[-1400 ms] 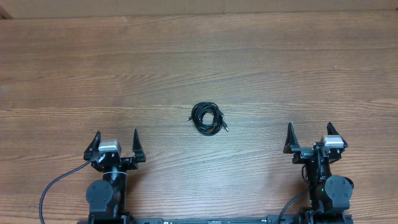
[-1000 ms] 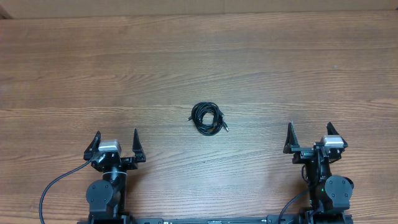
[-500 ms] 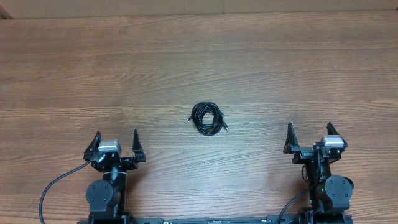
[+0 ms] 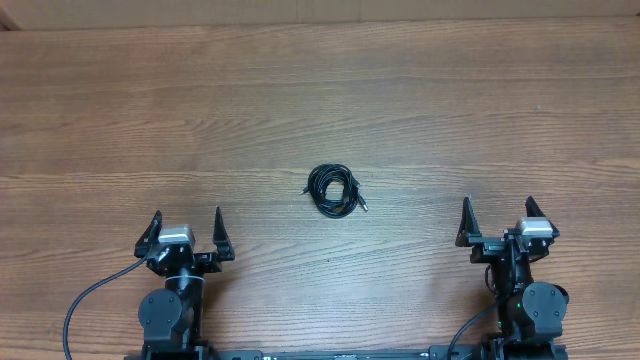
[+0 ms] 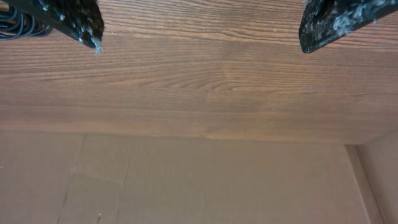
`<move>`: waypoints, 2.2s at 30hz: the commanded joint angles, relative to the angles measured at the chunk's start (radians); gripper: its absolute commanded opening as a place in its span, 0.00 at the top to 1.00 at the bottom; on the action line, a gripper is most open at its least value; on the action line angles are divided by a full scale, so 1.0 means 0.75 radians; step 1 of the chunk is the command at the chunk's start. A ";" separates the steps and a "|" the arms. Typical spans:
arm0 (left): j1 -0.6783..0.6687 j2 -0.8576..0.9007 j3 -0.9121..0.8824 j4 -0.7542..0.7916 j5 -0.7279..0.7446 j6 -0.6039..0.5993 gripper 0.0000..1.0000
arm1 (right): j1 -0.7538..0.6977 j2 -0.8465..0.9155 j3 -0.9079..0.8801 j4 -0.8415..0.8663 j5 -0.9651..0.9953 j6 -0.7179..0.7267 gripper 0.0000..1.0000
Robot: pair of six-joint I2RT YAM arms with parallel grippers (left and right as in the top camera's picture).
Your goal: Untangle cables
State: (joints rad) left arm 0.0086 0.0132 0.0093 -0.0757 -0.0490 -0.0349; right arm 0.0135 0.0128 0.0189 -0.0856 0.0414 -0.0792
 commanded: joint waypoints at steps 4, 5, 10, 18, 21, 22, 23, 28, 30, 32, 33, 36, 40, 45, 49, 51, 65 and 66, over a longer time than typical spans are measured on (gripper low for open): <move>0.008 -0.012 -0.006 0.003 -0.004 -0.018 0.00 | -0.004 -0.013 -0.014 0.009 0.011 -0.001 0.00; 0.008 -0.012 -0.006 0.002 -0.004 -0.018 0.00 | -0.004 -0.013 -0.014 0.009 0.012 -0.001 0.00; 0.008 -0.012 -0.006 0.002 -0.004 -0.018 0.00 | -0.004 -0.013 -0.014 0.009 0.011 -0.001 0.00; 0.008 -0.012 -0.006 0.003 -0.004 -0.018 0.00 | -0.004 -0.013 -0.014 0.009 0.011 -0.001 0.00; 0.008 -0.012 -0.006 0.003 -0.004 -0.018 0.00 | -0.004 -0.013 -0.014 0.009 0.012 -0.001 0.00; 0.008 -0.012 -0.006 0.003 -0.004 -0.018 0.00 | -0.004 -0.013 -0.014 0.009 0.011 -0.001 0.00; 0.008 -0.012 -0.006 0.002 -0.004 -0.018 0.00 | -0.004 -0.013 -0.014 0.009 0.011 -0.001 0.00; 0.006 -0.012 -0.006 0.029 0.126 -0.111 0.00 | -0.003 -0.013 -0.014 0.042 -0.010 0.001 0.00; 0.006 -0.012 -0.006 0.078 0.241 -0.220 0.00 | -0.004 -0.013 -0.014 0.090 -0.288 0.045 0.00; 0.006 -0.012 -0.006 0.105 0.306 -0.325 0.01 | -0.004 -0.013 -0.014 0.065 -0.508 0.053 0.00; 0.006 -0.012 -0.006 0.129 0.334 -0.372 0.00 | -0.004 -0.013 -0.014 0.085 -0.629 0.077 0.00; 0.006 -0.012 -0.006 0.263 0.409 -0.397 0.00 | -0.004 -0.013 -0.014 0.335 -0.920 0.166 0.00; 0.006 -0.012 0.002 0.590 0.451 -0.322 0.00 | -0.004 -0.013 -0.014 0.739 -0.860 0.193 0.00; 0.006 0.045 0.277 0.554 0.371 -0.107 0.00 | -0.004 -0.005 0.152 0.834 -0.509 0.199 0.00; 0.006 0.311 0.738 0.045 0.375 0.052 0.00 | -0.004 0.122 0.475 0.424 -0.544 0.116 0.00; 0.006 0.583 1.035 -0.262 0.469 0.090 0.00 | -0.004 0.304 0.714 0.098 -0.549 0.069 0.00; -0.005 1.881 1.977 -1.155 0.915 0.111 0.00 | -0.004 1.560 1.746 -0.982 -0.945 0.074 0.00; -0.005 1.932 1.980 -1.154 0.955 0.111 0.00 | -0.004 1.628 1.752 -0.975 -1.049 0.115 0.00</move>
State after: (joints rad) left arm 0.0082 1.3560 1.4437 -0.9264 0.5179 0.0303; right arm 0.0132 1.1034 1.2785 -0.8085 -0.4911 -0.0559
